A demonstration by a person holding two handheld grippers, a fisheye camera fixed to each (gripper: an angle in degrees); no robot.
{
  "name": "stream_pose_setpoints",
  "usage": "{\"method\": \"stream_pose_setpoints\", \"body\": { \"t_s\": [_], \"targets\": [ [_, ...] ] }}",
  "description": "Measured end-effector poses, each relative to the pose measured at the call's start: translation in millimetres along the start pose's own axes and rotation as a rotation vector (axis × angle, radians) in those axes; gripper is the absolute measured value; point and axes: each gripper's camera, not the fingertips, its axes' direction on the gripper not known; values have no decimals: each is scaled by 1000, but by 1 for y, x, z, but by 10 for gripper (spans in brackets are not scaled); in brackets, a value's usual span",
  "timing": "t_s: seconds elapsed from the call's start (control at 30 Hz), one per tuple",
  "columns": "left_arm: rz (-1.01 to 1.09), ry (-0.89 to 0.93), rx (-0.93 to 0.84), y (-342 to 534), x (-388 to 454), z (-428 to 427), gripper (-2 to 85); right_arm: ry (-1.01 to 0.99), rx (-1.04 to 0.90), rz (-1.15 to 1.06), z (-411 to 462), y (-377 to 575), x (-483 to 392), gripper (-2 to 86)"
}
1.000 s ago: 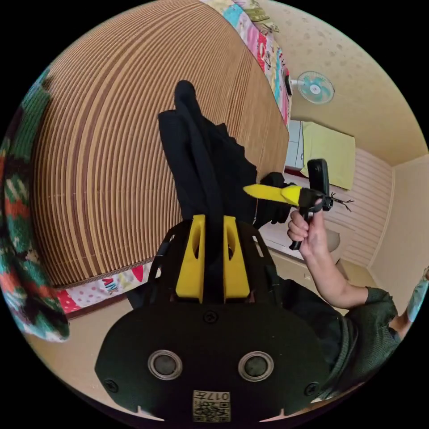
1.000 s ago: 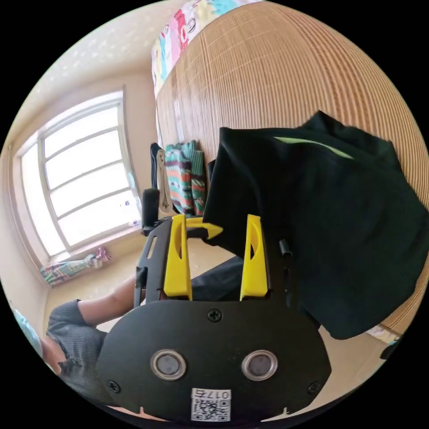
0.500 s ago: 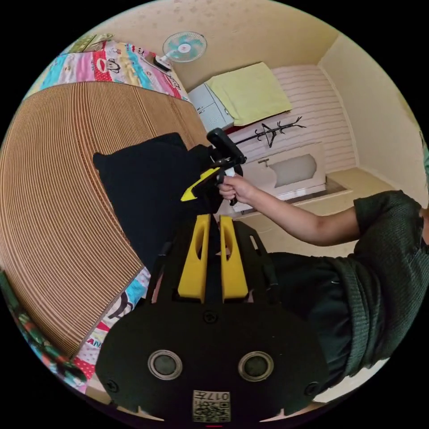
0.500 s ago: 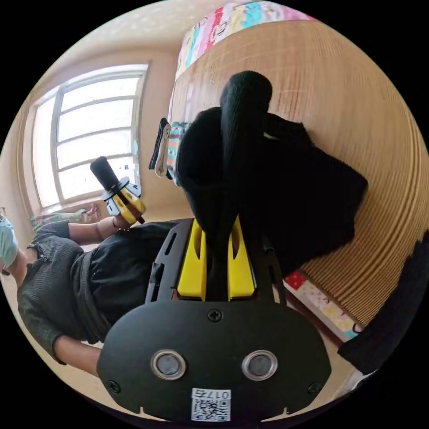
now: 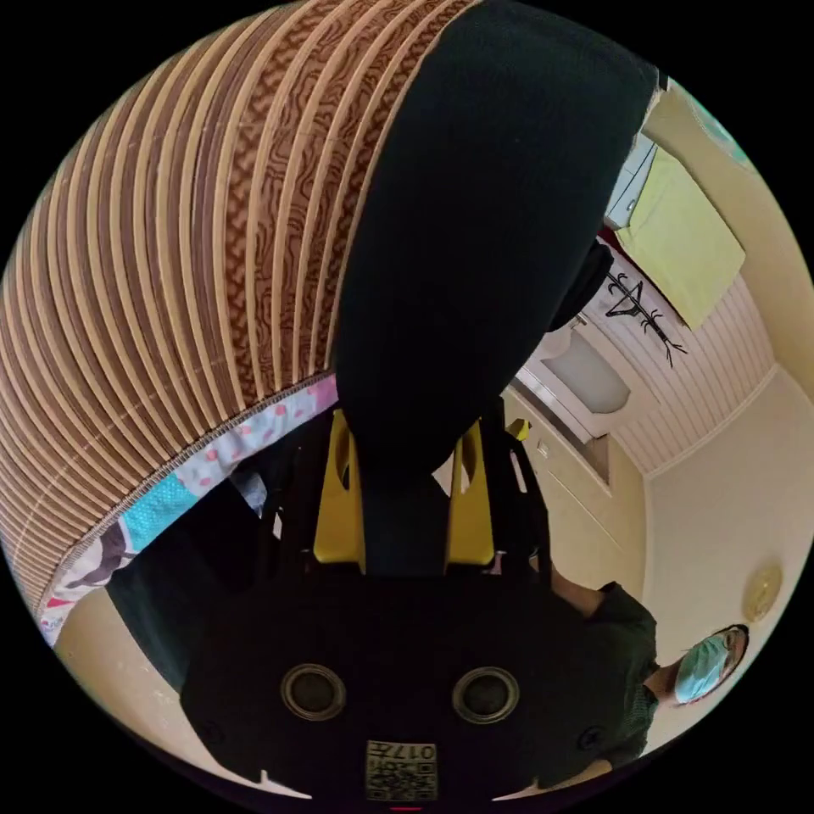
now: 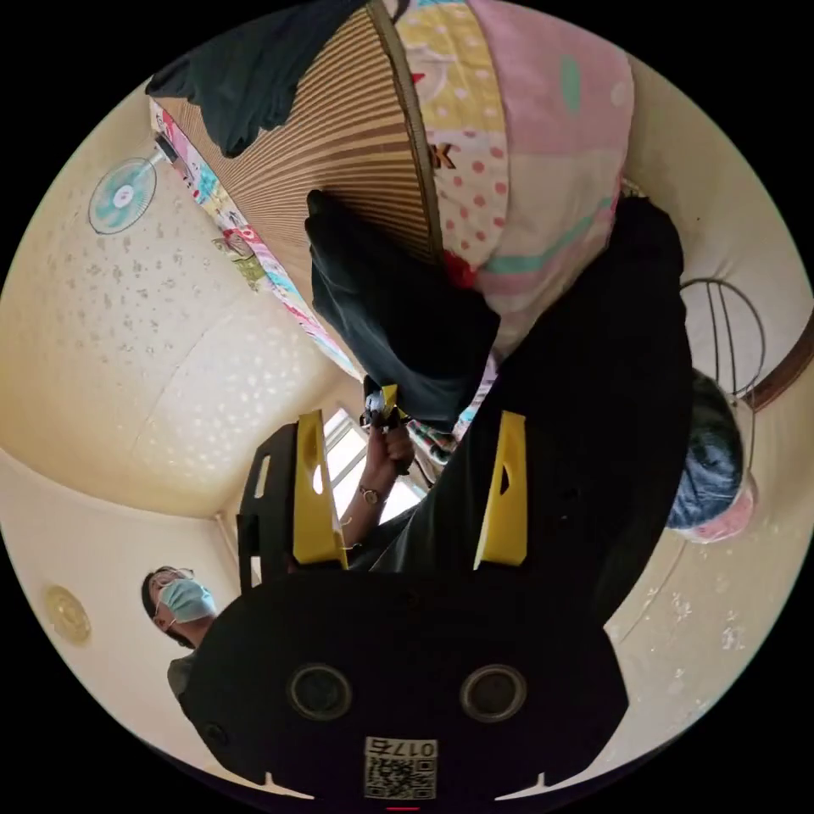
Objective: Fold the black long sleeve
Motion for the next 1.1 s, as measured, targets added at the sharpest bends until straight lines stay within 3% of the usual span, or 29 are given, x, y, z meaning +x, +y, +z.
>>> {"method": "stream_pose_setpoints", "body": {
  "t_s": [0.13,0.33,0.43,0.6,0.67,0.8,0.87,0.93,1.0,1.1],
  "targets": [
    [-21,133,-9,8,51,27,125,-146,-41,-79,22,-3,-7,365],
    [-164,313,72,21,121,67,112,-14,-97,-190,58,-61,-75,319],
    [-46,357,192,23,181,51,109,6,-177,-429,63,-73,-142,289],
    [116,639,160,32,263,42,115,-57,-309,-926,41,-46,-281,250],
    [137,756,164,42,283,38,104,-64,-309,-1024,17,-39,-312,241],
    [97,820,261,53,277,15,93,29,-258,-1174,-56,-36,-340,226],
    [14,903,415,65,247,-12,93,96,-215,-1130,-90,-49,-323,222],
    [-47,989,568,82,222,-34,93,194,-147,-946,-126,-78,-283,219],
    [-55,1046,697,98,202,-56,93,315,84,-451,-182,-119,-191,211],
    [-34,981,923,133,173,-98,91,223,381,87,-231,-91,-64,163]
  ]
}}
